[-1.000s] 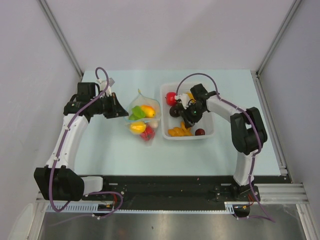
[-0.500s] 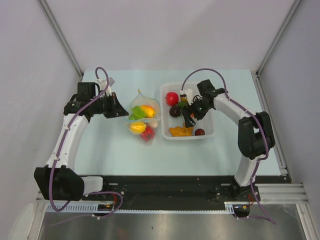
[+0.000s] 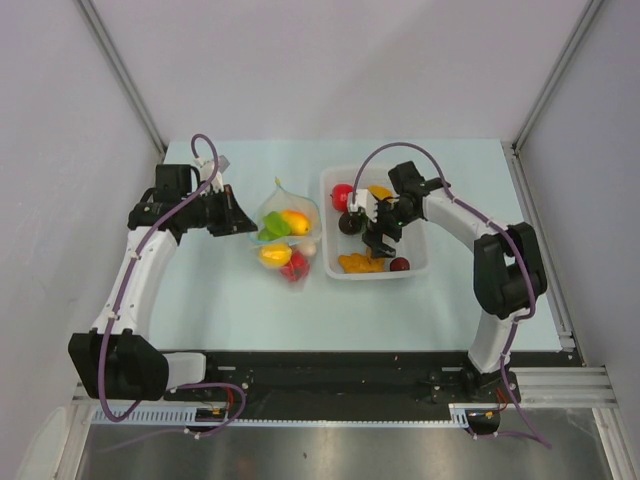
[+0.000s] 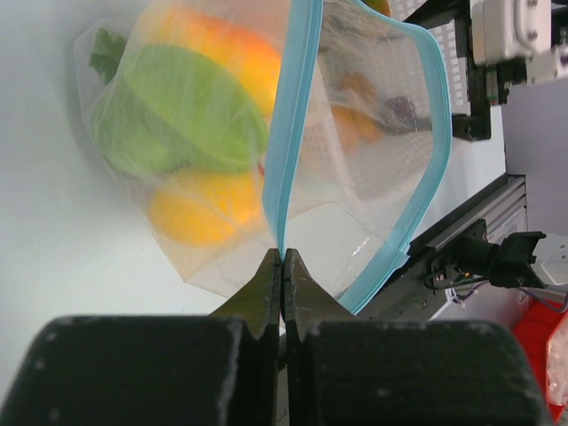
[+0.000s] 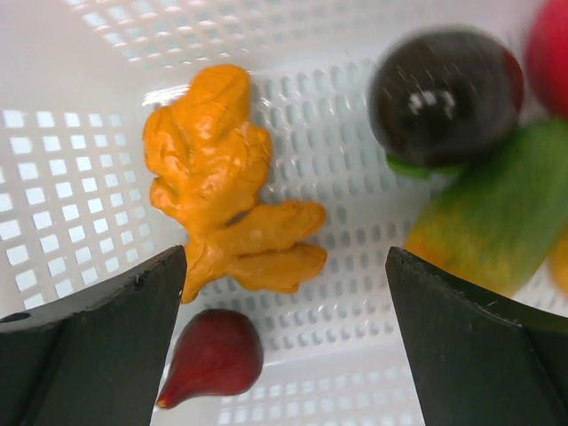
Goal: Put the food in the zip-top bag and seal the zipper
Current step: Pick up the fake vegetable from the bin, then place the fake vegetable in the zipper food storage bag, then adjust the zipper food storage bag at the center of the board.
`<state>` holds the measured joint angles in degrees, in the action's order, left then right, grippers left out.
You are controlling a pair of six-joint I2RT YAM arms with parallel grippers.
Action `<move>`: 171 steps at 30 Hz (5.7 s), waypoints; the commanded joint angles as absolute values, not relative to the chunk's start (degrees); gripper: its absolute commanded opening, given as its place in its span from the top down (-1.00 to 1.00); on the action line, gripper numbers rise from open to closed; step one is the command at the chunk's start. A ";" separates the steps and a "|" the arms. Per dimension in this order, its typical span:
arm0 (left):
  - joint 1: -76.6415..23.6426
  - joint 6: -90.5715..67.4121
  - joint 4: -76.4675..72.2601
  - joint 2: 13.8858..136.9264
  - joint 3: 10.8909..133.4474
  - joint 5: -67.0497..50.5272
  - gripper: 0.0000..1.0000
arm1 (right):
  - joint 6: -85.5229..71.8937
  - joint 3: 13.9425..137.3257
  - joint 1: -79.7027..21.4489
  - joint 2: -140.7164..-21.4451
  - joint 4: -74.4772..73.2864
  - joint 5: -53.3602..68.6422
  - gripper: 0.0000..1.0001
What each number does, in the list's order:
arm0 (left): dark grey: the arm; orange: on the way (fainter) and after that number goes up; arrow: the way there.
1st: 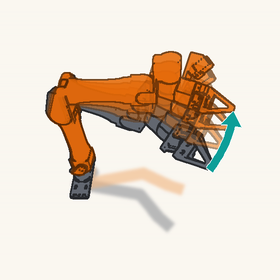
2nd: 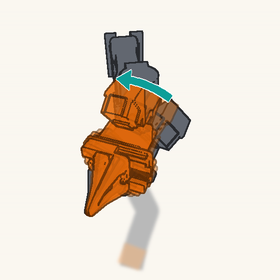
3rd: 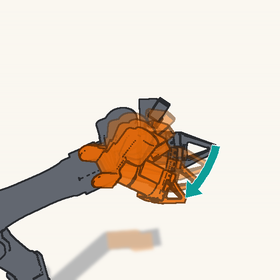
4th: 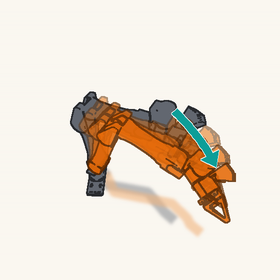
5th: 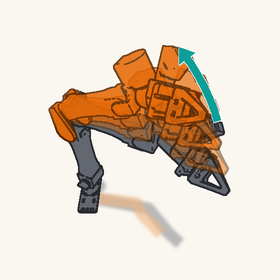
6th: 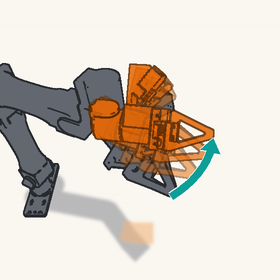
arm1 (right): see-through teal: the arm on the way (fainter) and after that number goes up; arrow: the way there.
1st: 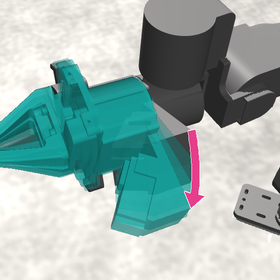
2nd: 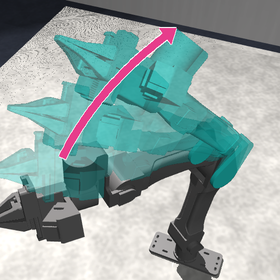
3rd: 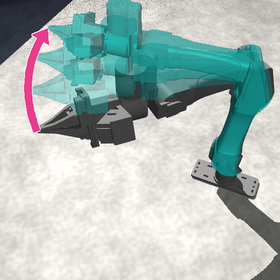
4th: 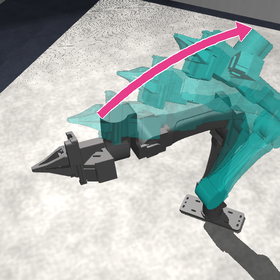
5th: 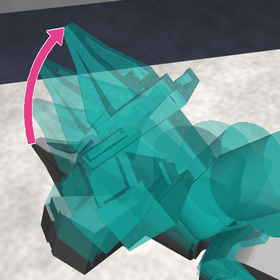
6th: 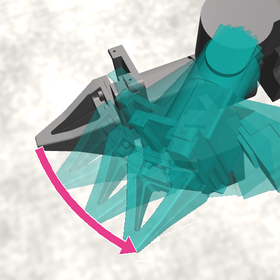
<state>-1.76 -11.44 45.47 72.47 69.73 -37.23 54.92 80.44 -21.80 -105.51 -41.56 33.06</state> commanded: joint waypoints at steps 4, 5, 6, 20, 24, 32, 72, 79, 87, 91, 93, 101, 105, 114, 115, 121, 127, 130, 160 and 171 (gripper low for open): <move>-2.20 -10.55 44.03 72.42 69.70 -37.79 0.99 | 72.42 80.51 -27.42 -107.57 -43.59 34.02 -0.99; -2.20 -10.37 44.03 72.42 69.70 -37.71 0.99 | 73.20 80.51 -28.20 -107.93 -43.51 33.93 -1.00; -2.20 -10.28 44.21 72.42 69.70 -37.62 0.99 | 73.30 80.51 -28.56 -108.71 -43.59 33.75 -0.99; -2.20 -9.76 44.47 72.95 69.61 -37.44 0.99 | 75.67 80.51 -28.57 -115.66 -43.07 30.15 -0.81; -2.20 -9.93 44.38 73.30 69.78 -37.53 1.00 | 74.71 80.51 -28.04 -114.00 -43.50 30.41 -0.22; -2.20 -10.11 44.03 72.77 69.96 -38.06 0.99 | 67.78 81.21 -24.97 -104.43 -44.12 34.71 0.24; -2.64 -12.04 43.77 70.93 71.28 -38.76 1.00 | -6.34 83.15 -42.88 -102.13 18.28 27.52 0.39; -2.64 -12.13 43.95 70.40 71.80 -38.67 0.99 | -5.18 81.74 -44.56 -101.08 13.45 25.31 -0.66; -2.64 -11.34 44.56 69.52 72.42 -37.62 0.99 | -0.54 81.83 -43.60 -90.36 3.63 26.64 -0.99; -2.64 -11.07 44.56 69.79 72.69 -37.44 1.00 | 1.49 81.91 -39.47 -89.21 -4.47 23.73 -0.98; -2.64 -11.07 44.30 69.96 72.69 -37.18 0.99 | 0.79 82.26 -36.48 -90.26 -9.21 24.08 -0.96; -2.64 -10.81 44.38 70.49 73.21 -36.83 0.99 | 0.70 86.21 -35.68 -96.15 -20.91 27.69 -0.75; -2.72 -10.46 44.74 70.84 73.56 -36.48 1.00 | 0.62 88.15 -35.51 -99.31 -22.15 28.04 -0.53; -3.51 -7.83 46.49 72.24 76.63 -33.84 0.99 | -5.08 91.76 -35.24 -101.08 -21.11 40.76 1.00; -3.69 -7.30 47.10 72.51 77.95 -32.53 0.99 | -7.10 91.58 -35.59 -100.47 -19.18 43.39 1.00; -11.67 -0.18 57.81 75.32 92.72 -22.18 0.99 | -17.93 91.41 -42.35 -95.01 -7.03 43.70 1.00; -16.52 3.34 55.82 73.13 84.83 -20.30 0.99 | -20.91 90.35 -47.28 -99.31 -6.68 37.80 1.00; -16.52 2.38 53.80 72.34 81.40 -22.06 0.99 | -23.81 89.39 -47.11 -100.98 -5.28 35.07 0.99; -16.35 20.64 59.41 76.02 80.77 -35.42 0.99 | 12.01 78.05 -35.96 -82.89 -18.89 40.52 -0.91; -16.52 27.33 57.57 74.26 80.16 -39.38 0.93 | 41.37 74.44 -26.63 -88.94 -16.17 57.65 -0.85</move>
<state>-16.45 23.42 59.02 75.94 78.56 -36.07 26.11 74.70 -26.59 -85.95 -16.88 50.37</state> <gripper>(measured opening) 0.034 0.949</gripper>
